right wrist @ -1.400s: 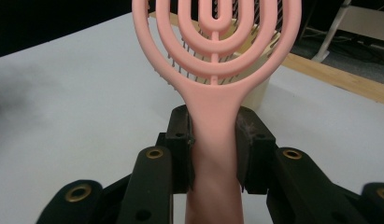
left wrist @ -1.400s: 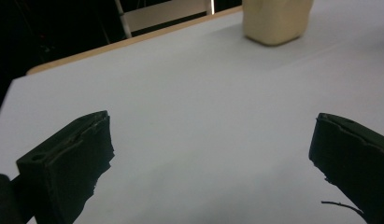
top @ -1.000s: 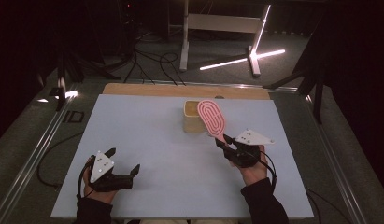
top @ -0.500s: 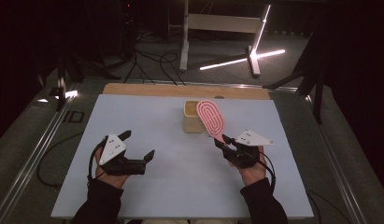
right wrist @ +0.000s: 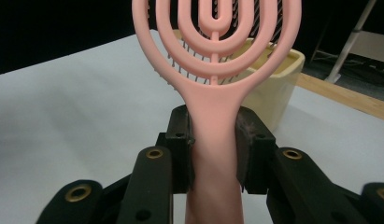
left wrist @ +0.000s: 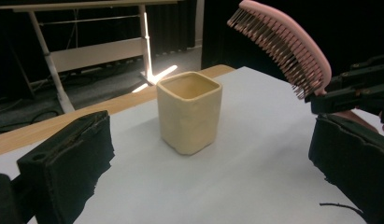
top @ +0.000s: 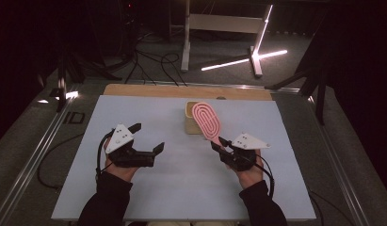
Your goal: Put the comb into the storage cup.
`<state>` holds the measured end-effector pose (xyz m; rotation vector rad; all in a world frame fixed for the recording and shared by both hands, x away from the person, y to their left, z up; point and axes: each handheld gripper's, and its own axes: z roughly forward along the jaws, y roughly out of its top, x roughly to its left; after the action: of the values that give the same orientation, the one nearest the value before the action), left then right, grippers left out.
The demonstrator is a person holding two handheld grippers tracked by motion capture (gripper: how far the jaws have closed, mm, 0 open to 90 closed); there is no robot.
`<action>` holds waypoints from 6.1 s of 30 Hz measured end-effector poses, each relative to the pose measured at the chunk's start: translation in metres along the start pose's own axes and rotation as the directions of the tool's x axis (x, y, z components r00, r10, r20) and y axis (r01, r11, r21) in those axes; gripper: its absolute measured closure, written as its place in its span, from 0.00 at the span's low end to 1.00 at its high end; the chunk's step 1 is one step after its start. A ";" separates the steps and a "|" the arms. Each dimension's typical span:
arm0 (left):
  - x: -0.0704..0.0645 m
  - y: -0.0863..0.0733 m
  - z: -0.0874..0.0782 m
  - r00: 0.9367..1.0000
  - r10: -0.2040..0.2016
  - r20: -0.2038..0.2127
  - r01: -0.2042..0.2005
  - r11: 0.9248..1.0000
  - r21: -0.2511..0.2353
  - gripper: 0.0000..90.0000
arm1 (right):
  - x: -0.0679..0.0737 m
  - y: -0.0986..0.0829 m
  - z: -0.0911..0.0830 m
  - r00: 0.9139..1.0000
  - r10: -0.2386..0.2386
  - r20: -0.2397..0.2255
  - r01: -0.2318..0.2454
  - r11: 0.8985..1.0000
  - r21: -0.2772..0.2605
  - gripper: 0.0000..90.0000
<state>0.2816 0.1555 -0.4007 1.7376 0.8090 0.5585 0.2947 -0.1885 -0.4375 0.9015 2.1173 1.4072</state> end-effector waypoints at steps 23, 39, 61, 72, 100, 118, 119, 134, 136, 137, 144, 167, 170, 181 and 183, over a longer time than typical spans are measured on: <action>-0.023 0.017 0.043 0.999 -0.012 0.037 0.011 0.999 0.037 0.01 | 0.013 -0.004 0.009 1.000 -0.018 -0.015 0.018 1.000 -0.003 0.78; -0.047 0.026 0.083 0.994 -0.033 0.106 0.027 0.998 0.058 0.01 | 0.017 -0.003 0.005 1.000 -0.022 -0.006 0.022 0.999 -0.024 0.78; -0.065 0.031 0.103 0.972 -0.142 0.188 0.129 0.988 0.079 0.36 | 0.025 -0.007 0.010 0.999 -0.036 -0.006 0.036 0.999 -0.017 0.78; -0.065 0.031 0.104 0.964 -0.179 0.198 0.165 0.983 0.081 0.62 | 0.028 -0.007 0.012 0.999 -0.049 -0.005 0.049 0.999 -0.015 0.78; -0.059 0.036 0.102 0.934 -0.271 0.232 0.262 0.963 0.069 0.72 | 0.028 -0.010 0.019 0.999 -0.035 -0.040 0.035 0.999 0.012 0.45; -0.054 0.039 0.096 0.942 -0.268 0.202 0.266 0.963 0.039 0.72 | 0.019 -0.007 0.018 0.999 0.026 -0.043 -0.025 0.999 0.036 0.10; -0.053 0.039 0.096 0.942 -0.269 0.202 0.267 0.963 0.038 0.72 | 0.018 -0.007 0.018 0.999 0.028 -0.047 -0.026 0.999 0.043 0.10; -0.040 0.047 0.089 0.954 -0.246 0.170 0.246 0.969 0.020 0.72 | 0.013 -0.004 0.013 0.997 0.010 -0.073 -0.003 0.995 0.096 0.10; -0.038 0.048 0.088 0.956 -0.244 0.165 0.244 0.970 0.018 0.72 | 0.012 -0.005 0.011 0.998 0.006 -0.065 0.001 0.994 0.107 0.10; -0.037 0.049 0.088 0.956 -0.243 0.162 0.244 0.970 0.017 0.72 | 0.011 -0.006 0.010 0.998 0.003 -0.059 0.003 0.994 0.106 0.10; -0.033 0.056 0.084 0.963 -0.226 0.146 0.228 0.974 0.001 0.72 | 0.005 -0.008 0.001 0.999 0.003 -0.045 0.002 0.995 0.104 0.10; -0.020 0.079 0.081 0.975 -0.195 0.106 0.198 0.980 -0.018 0.72 | -0.027 -0.044 -0.042 0.995 0.052 0.090 -0.060 0.994 0.086 0.10; -0.019 0.082 0.081 0.977 -0.188 0.102 0.191 0.981 -0.022 0.72 | -0.030 -0.049 -0.049 0.993 0.060 0.104 -0.067 0.995 0.070 0.10; -0.014 0.086 0.083 0.977 -0.190 0.092 0.195 0.980 -0.045 0.71 | -0.039 -0.065 -0.066 0.984 0.110 0.139 -0.108 0.994 -0.026 0.10; -0.013 0.085 0.084 0.978 -0.188 0.089 0.193 0.980 -0.044 0.72 | -0.038 -0.066 -0.067 0.983 0.112 0.147 -0.107 0.993 -0.041 0.10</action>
<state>0.3533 0.0772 -0.3443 1.6040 0.8821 0.3710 0.2578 -0.2761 -0.4726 1.0893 1.9547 1.3773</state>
